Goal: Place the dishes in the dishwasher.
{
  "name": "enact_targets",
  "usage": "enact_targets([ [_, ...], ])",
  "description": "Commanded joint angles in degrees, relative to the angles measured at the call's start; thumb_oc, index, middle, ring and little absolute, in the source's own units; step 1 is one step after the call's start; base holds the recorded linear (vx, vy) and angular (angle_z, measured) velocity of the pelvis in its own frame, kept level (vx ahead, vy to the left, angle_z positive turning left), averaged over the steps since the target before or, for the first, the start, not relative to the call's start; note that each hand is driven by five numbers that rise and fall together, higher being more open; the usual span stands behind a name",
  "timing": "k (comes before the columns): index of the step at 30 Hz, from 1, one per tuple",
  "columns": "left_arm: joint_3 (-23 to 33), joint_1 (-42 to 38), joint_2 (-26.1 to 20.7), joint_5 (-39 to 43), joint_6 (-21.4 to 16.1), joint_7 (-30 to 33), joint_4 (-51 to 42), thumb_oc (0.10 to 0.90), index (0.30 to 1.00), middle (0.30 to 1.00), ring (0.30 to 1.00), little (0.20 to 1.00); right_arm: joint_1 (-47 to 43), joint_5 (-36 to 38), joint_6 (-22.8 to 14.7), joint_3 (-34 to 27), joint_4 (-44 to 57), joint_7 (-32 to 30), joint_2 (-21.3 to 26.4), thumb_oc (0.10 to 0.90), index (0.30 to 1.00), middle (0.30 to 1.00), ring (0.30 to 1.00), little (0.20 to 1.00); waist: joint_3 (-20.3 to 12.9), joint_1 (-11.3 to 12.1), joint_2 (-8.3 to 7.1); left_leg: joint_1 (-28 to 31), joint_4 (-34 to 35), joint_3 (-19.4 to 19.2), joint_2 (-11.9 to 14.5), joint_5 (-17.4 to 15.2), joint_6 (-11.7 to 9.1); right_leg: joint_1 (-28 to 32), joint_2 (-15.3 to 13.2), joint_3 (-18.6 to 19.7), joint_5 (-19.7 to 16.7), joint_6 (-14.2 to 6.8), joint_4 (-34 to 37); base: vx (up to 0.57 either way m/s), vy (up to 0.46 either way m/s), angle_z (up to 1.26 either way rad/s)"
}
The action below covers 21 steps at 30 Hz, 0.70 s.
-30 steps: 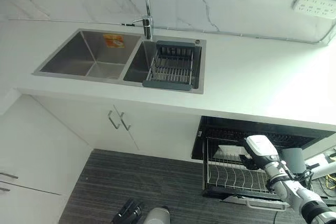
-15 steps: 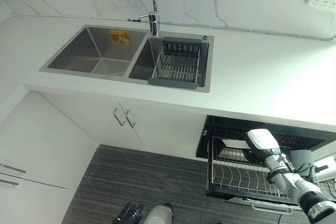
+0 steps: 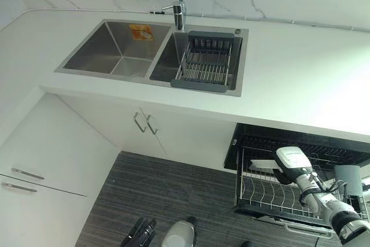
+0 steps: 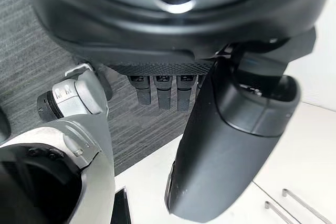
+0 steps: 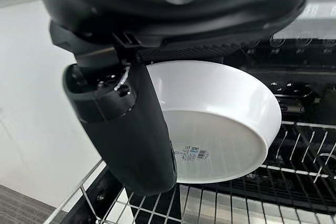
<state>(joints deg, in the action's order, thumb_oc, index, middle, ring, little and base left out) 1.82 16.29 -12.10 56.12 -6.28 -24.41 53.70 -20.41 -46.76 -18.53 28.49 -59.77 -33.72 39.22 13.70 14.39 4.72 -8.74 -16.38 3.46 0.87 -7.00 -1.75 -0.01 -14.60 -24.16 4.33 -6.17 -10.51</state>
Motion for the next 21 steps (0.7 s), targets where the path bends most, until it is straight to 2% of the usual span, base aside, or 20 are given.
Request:
enact_targets([
  [1,-2.07,0.45,-1.61,3.90,-2.09,-0.90,-3.34,0.800,0.900,0.900,0.900,0.900,-9.32,4.71,0.67,-1.70,0.40,-5.45,4.90,0.400,0.300,0.300,0.300,0.300,-2.68,0.97,0.22,-2.04,-0.81,-2.47,3.15,-0.45,-3.05,-2.61,-3.65,-0.77,3.96,-2.02,-6.68,-0.07,0.010,0.07],
  [5,-2.77,-0.13,-1.79,5.14,-1.51,-1.39,-4.19,0.800,0.900,0.900,0.900,0.900,-12.46,5.68,1.57,-1.09,0.04,-5.88,7.40,0.400,0.300,0.300,0.300,0.300,-1.35,1.05,1.76,-3.64,-0.81,-2.46,2.73,0.29,-3.10,-4.07,-4.12,-0.65,3.51,-2.01,-6.68,-0.09,0.016,0.05],
  [10,-4.88,-2.49,-3.47,10.04,-1.90,-4.20,-4.98,0.800,0.900,0.900,0.900,0.900,-20.63,6.99,2.66,1.01,-1.98,-5.85,11.20,0.400,0.300,0.300,0.300,0.300,2.54,0.96,3.97,-7.22,-0.81,-2.65,2.28,1.28,-3.01,-7.66,-4.76,-0.24,2.66,-1.86,-6.68,-0.21,-0.002,0.02],
  [15,-4.88,-4.06,-4.42,11.87,-1.67,-4.47,-6.64,0.800,0.900,0.900,0.900,0.900,-24.84,8.27,3.99,3.14,-3.47,-5.87,11.97,0.400,0.300,0.300,0.300,0.300,4.38,0.64,4.55,-9.46,-0.81,-3.48,2.42,1.67,-2.80,-10.45,-4.75,0.74,2.09,-1.84,-6.68,-0.14,-0.013,-0.02],
  [20,-5.82,-5.04,-4.72,13.17,-2.46,-5.09,-7.41,0.800,0.900,0.900,0.900,0.900,-25.95,9.09,3.60,3.52,-4.63,-3.86,10.86,0.400,0.300,0.300,0.300,0.300,4.90,0.34,4.11,-10.27,-0.81,-4.13,2.81,1.44,-2.60,-11.95,-4.50,1.26,1.79,-1.81,-6.68,-0.07,-0.008,-0.03],
  [21,-5.90,-5.18,-4.78,13.36,-2.50,-4.99,-7.55,0.800,0.900,0.900,0.900,0.900,-26.02,9.21,3.32,3.65,-4.76,-3.26,10.64,0.580,0.571,0.571,0.571,0.571,4.94,0.27,3.94,-10.30,-0.81,-4.26,2.91,1.40,-2.60,-12.09,-4.45,1.36,1.75,-1.81,-6.68,0.00,0.000,0.00],
])
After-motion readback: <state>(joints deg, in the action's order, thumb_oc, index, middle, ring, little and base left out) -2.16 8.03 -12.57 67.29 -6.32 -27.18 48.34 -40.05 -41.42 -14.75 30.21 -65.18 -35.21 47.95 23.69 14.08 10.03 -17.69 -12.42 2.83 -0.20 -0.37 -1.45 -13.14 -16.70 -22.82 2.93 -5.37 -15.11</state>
